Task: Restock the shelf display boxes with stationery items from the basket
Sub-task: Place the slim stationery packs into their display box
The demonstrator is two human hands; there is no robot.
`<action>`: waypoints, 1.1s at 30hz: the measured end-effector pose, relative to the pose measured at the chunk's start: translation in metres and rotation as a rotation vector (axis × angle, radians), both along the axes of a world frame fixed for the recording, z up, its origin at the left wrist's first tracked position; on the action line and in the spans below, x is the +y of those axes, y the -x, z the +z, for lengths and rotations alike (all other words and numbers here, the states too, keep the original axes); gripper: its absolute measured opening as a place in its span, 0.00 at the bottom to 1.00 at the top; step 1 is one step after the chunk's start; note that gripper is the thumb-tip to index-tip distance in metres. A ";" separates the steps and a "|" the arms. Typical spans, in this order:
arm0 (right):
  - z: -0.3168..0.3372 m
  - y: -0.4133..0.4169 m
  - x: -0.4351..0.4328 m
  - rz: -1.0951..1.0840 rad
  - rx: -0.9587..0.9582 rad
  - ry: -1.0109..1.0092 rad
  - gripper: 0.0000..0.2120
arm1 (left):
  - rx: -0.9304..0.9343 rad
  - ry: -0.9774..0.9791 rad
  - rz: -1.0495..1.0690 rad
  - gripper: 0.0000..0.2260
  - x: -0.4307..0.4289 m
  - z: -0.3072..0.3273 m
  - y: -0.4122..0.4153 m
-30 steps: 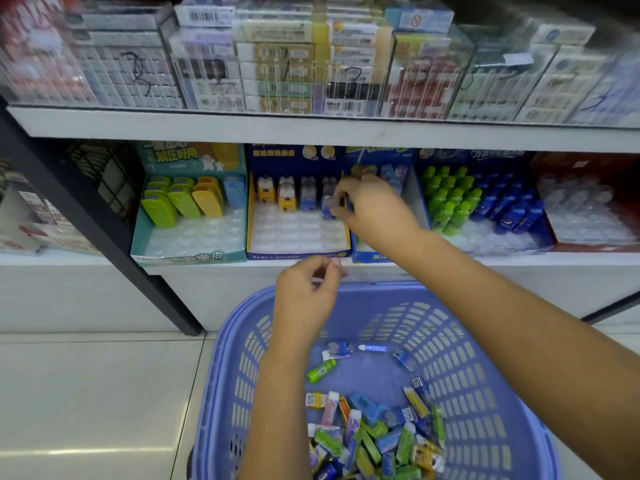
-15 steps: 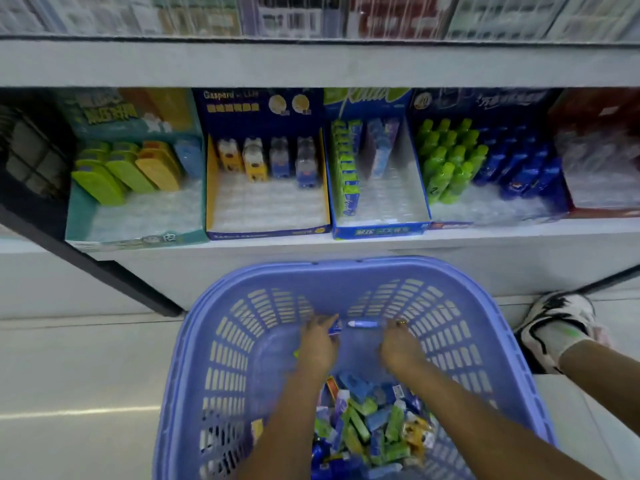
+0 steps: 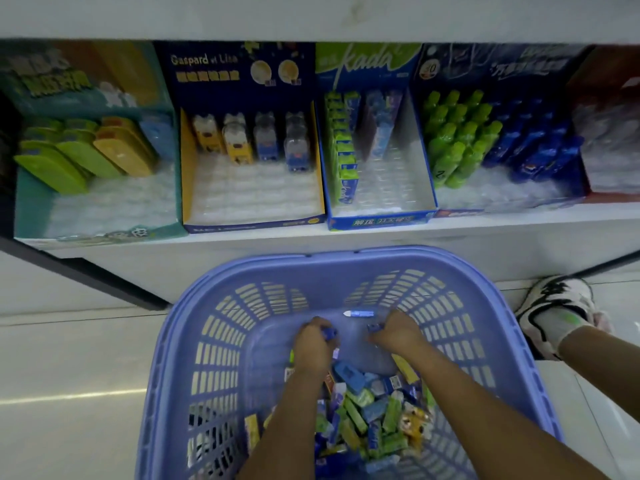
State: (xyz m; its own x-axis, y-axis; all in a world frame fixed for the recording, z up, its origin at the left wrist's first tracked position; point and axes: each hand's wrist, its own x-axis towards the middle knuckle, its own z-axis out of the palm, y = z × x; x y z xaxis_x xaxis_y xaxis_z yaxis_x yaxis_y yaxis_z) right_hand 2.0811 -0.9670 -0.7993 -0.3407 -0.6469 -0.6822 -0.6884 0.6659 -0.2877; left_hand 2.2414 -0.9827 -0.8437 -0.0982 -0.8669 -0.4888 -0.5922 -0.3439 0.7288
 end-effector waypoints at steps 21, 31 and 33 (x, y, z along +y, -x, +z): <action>0.263 -0.088 -0.091 0.192 -0.093 1.187 0.09 | 0.751 0.220 0.252 0.04 -0.052 0.261 -0.101; 0.252 -0.096 -0.168 0.541 0.217 0.870 0.11 | 0.656 0.291 0.270 0.07 -0.059 0.249 -0.094; 0.254 -0.096 -0.169 0.557 0.206 0.882 0.11 | 0.659 0.349 0.260 0.04 -0.058 0.249 -0.093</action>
State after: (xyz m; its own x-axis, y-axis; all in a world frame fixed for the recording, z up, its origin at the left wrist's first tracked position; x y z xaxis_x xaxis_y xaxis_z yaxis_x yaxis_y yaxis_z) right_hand 2.1774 -1.1357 -0.5455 0.1008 -0.9848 0.1414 -0.9224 -0.1458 -0.3578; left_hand 2.3347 -1.0412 -0.5948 -0.0457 -0.9944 -0.0958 0.0671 -0.0987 0.9928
